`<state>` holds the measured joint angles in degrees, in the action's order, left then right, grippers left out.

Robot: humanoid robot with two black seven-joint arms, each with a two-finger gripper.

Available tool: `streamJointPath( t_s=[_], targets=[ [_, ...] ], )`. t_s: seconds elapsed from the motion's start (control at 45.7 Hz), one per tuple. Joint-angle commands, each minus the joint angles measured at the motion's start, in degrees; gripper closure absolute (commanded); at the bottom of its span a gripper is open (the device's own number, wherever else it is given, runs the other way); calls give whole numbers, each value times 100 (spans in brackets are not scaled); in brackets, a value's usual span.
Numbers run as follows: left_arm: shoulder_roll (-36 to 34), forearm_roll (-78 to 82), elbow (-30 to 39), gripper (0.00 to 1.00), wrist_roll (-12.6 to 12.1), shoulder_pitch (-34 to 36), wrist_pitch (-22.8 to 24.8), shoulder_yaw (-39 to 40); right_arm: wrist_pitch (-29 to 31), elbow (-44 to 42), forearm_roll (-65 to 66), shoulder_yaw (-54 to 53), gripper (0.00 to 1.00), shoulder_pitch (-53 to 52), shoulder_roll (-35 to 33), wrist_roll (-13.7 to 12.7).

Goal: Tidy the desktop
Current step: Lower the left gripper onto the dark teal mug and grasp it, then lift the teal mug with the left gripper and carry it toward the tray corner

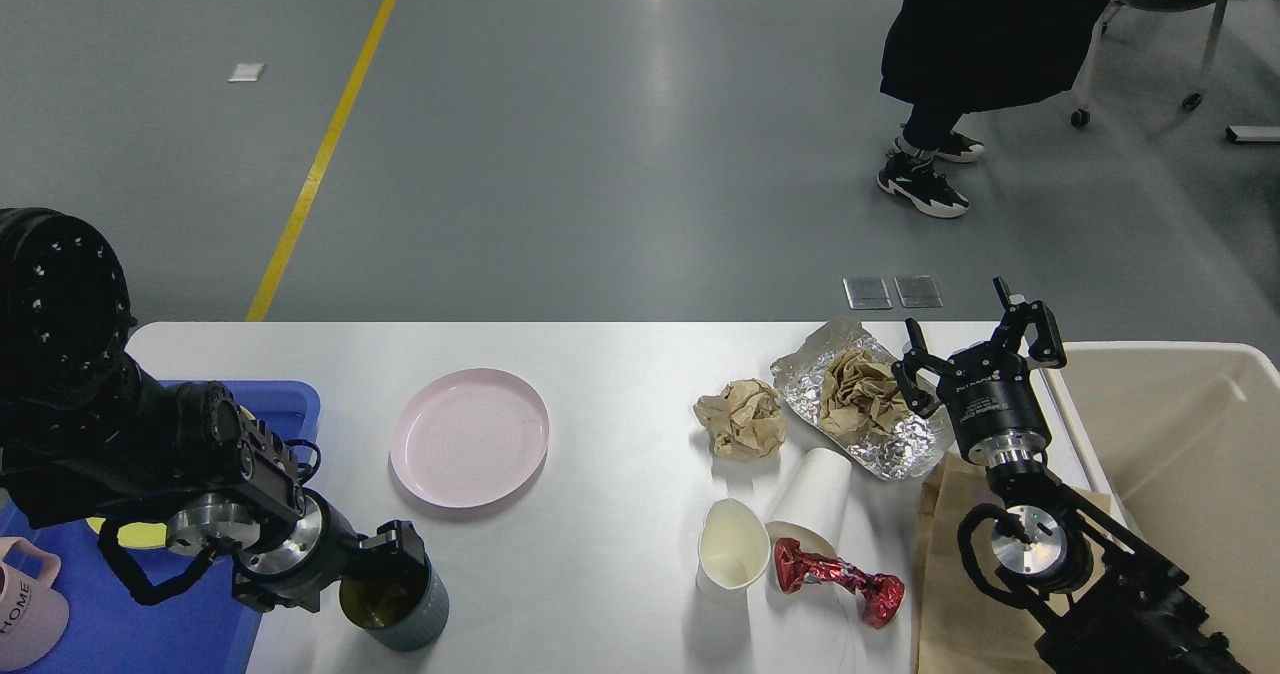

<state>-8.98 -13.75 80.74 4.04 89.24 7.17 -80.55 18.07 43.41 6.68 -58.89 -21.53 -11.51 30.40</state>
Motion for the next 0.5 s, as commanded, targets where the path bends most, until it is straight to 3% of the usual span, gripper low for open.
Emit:
streamJointPath(
  t_s=[0.0,0.088,0.241,0.482],
  targets=[
    [-7,48,-6,35,9,-21,12,-5,4,1,0,0,0,0,0,1],
    [-7,56,3,54,-8,-30,109,-5,4,1,0,0,0,0,0,1],
    [-51,135,3,62,1,-30,250,21,4,1,0,0,0,0,0,1],
    [-25,162,-23,98,-35,-65,241,22,4,1,0,0,0,0,0,1]
  ],
)
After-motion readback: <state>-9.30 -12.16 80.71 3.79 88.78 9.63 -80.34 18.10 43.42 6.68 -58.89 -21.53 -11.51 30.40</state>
